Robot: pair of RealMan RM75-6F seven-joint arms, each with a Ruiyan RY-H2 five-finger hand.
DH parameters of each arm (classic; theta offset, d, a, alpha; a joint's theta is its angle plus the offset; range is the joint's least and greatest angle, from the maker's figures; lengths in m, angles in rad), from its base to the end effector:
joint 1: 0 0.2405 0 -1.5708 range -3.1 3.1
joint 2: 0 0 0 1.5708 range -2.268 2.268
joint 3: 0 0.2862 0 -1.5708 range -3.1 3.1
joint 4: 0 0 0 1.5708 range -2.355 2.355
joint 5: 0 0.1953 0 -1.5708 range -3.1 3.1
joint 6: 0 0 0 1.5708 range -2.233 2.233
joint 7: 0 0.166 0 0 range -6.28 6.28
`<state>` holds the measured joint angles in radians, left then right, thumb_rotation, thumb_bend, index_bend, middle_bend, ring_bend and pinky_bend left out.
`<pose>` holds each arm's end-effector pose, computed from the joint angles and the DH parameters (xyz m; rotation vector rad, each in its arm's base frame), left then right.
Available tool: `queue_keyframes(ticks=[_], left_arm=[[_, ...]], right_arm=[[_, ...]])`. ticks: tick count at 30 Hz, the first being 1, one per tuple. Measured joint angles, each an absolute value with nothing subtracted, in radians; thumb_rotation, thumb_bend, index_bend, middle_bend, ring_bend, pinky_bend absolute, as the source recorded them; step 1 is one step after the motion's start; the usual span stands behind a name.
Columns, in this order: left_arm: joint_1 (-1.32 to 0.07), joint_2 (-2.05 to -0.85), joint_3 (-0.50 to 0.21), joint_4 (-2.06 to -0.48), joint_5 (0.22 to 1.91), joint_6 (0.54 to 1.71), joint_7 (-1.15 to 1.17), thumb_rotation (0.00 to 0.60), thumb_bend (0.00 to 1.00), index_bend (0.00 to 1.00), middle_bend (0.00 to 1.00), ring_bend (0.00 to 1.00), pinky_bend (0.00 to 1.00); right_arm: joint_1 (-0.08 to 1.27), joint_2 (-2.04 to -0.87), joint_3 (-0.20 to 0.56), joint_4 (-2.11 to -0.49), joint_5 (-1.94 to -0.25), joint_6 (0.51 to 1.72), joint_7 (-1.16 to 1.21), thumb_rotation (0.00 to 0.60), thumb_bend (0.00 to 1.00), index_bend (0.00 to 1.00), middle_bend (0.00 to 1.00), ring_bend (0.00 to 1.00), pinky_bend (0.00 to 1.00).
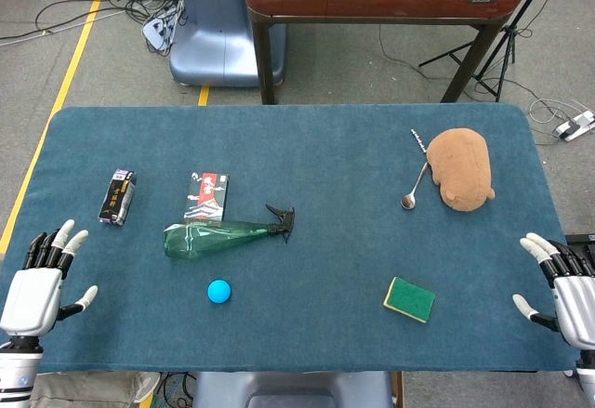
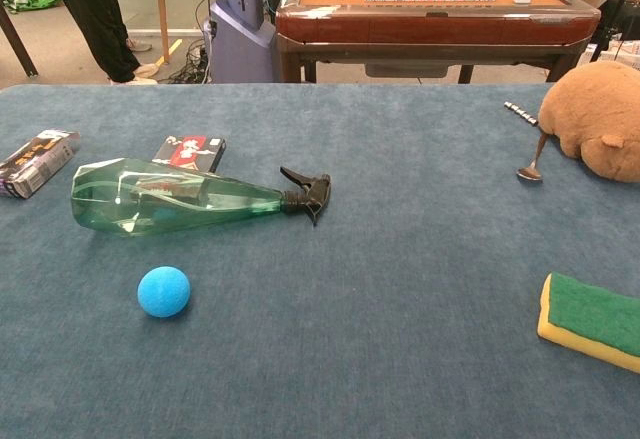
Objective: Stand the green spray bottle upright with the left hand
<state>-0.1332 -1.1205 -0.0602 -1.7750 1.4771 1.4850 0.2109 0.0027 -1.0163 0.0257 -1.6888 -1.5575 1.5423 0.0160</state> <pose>-0.2929 0.2177 0.1749 -1.4209 -0.8440 -0.9051 -0.3271 -0.1719 0.2145 1.3734 -0.8983 0.8890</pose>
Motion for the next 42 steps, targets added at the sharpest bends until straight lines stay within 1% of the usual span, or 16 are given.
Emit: queue_keyframes(ticks=[16,21,24,27,33,37,42], left_arm=[[-0.150,-1.105,-0.077,-1.792,1.484,1.480,0.226,0.600,0.26,0.11,0.00,0.00,0.00],[-0.174,-1.090,-0.084,-1.812,1.496,1.452,0.225,0.600,0.26,0.11,0.00,0.00,0.00],[-0.203,-1.078,-0.093,-1.824,1.494,1.409,0.224,0.600,0.26,0.14,0.00,0.00,0.00],[-0.243,-1.064,-0.108,-1.840,1.477,1.347,0.222,0.600,0.26,0.14,0.00,0.00,0.00],[-0.353,-1.053,-0.153,-1.875,1.408,1.201,0.251,0.600,0.26,0.15,0.00,0.00,0.00],[-0.437,-1.057,-0.179,-1.896,1.322,1.086,0.298,0.600,0.26,0.16,0.00,0.00,0.00],[-0.541,-1.089,-0.207,-1.907,1.181,0.986,0.383,0.600,0.26,0.16,0.00,0.00,0.00]], right_arm=[[-0.005,-1.008,0.029,-1.692,-1.559,1.558,0.017,0.600,0.19,0.19,0.18,0.12,0.18],[-0.001,-1.005,0.035,-1.696,-1.558,1.556,0.009,0.600,0.19,0.19,0.18,0.12,0.18],[0.003,-1.004,0.041,-1.700,-1.556,1.556,-0.002,0.600,0.19,0.19,0.18,0.12,0.18],[0.009,-1.001,0.046,-1.710,-1.555,1.552,-0.017,0.600,0.19,0.19,0.18,0.12,0.18],[0.024,-0.992,0.054,-1.737,-1.555,1.539,-0.047,0.600,0.19,0.19,0.18,0.12,0.18],[0.030,-0.993,0.055,-1.747,-1.552,1.528,-0.058,0.600,0.19,0.19,0.18,0.12,0.18],[0.031,-0.992,0.054,-1.753,-1.549,1.525,-0.064,0.600,0.19,0.19,0.18,0.12,0.18]])
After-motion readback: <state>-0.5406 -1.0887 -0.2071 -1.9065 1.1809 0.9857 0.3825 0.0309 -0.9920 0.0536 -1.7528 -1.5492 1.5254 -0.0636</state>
